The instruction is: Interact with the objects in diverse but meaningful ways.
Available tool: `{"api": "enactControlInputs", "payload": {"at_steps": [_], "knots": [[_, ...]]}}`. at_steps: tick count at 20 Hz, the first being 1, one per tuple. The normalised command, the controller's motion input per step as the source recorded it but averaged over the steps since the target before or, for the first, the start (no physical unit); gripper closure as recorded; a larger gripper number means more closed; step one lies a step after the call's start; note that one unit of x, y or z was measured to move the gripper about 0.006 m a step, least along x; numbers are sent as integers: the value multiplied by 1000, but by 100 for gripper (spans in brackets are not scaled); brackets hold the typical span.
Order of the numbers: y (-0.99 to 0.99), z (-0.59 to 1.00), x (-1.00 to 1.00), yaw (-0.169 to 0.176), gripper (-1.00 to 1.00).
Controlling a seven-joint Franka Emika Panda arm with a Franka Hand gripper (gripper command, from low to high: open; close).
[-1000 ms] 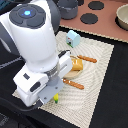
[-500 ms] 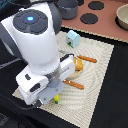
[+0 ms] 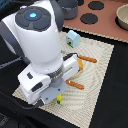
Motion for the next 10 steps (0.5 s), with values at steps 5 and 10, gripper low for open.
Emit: {"api": "enactControlInputs", "payload": {"at_steps": [5, 10], "knots": [[0, 559, 303, -18, -100], [0, 66, 387, 0, -100]]}}
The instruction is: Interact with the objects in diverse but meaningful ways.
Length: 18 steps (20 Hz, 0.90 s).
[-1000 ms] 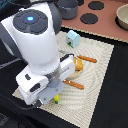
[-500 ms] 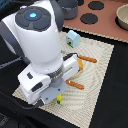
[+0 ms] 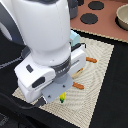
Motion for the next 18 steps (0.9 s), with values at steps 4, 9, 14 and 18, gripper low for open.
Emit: {"api": "enactControlInputs", "payload": {"at_steps": [4, 9, 14, 18], "knots": [[0, 0, 418, 0, -100], [-6, -33, 391, 0, 100], [-36, -65, 367, 0, 100], [-109, -183, 334, -4, 100]]}}
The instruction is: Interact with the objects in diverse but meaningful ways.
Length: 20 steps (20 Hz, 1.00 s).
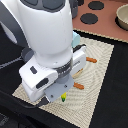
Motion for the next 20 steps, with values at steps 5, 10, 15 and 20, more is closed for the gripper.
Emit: {"api": "enactControlInputs", "payload": {"at_steps": [5, 10, 15, 20], "knots": [[-129, -234, 298, -6, 100], [-107, -185, 312, -2, 100], [-35, -84, 312, 0, 100], [-6, -17, 283, 0, 100]]}}
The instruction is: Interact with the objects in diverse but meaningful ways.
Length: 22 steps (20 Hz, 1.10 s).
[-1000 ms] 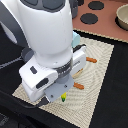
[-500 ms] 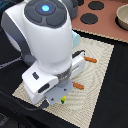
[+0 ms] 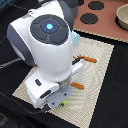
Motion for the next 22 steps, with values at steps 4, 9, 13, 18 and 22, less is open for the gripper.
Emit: {"api": "enactControlInputs", "payload": {"at_steps": [4, 9, 13, 18, 22], "knots": [[32, -49, 231, 0, 100], [465, 2, 77, 10, 100], [63, -94, 92, 20, -100], [-48, -101, 19, 7, -100], [64, -11, 26, 52, -100]]}}
